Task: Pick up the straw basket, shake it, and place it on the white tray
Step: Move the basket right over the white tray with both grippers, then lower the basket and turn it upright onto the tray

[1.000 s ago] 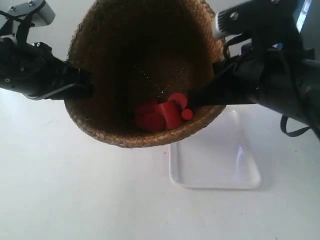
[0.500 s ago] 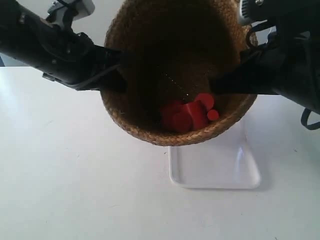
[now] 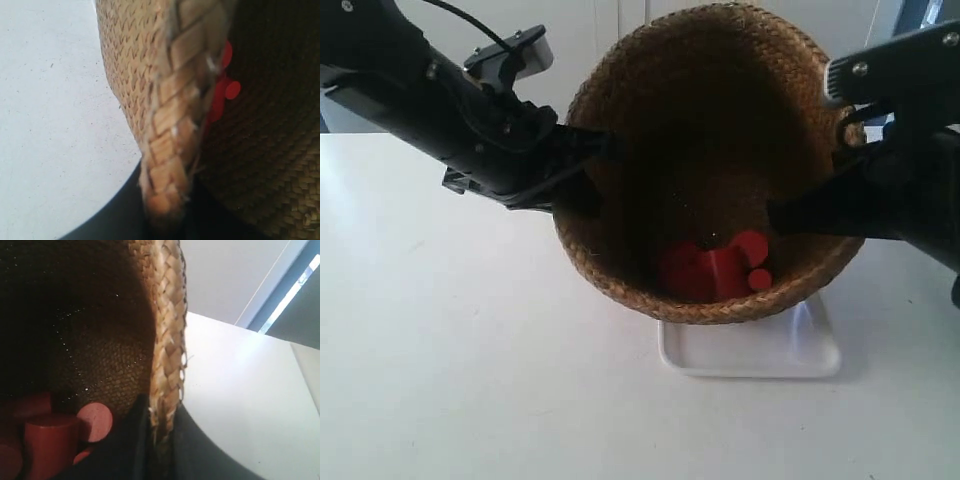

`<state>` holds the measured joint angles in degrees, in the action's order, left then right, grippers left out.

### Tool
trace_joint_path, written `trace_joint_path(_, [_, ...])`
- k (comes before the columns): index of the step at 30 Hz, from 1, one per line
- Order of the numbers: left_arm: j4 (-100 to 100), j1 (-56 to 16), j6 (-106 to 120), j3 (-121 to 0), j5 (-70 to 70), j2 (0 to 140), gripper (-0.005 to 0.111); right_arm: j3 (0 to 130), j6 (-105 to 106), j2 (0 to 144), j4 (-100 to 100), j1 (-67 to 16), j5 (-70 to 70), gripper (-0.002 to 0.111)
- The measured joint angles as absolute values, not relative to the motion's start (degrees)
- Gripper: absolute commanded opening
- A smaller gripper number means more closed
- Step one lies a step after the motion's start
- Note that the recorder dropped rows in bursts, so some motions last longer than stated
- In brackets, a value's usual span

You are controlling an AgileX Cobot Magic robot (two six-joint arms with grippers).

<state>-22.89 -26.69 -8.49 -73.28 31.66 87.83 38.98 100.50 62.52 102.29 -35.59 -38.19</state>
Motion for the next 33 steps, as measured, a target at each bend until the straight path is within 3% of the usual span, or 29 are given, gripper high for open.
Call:
trace_joint_path(12, [-20.8, -27.6, -10.4, -74.9, 34.1, 87.8, 0.0, 34.5, 98.1, 57.7, 102.2, -35.5, -30.3, 0.0])
trace_joint_path(33, [-11.5, -35.3, -23.2, -75.1, 33.1, 86.7, 0.0, 30.4, 91.9, 49.1, 102.3, -35.5, -30.6, 0.0])
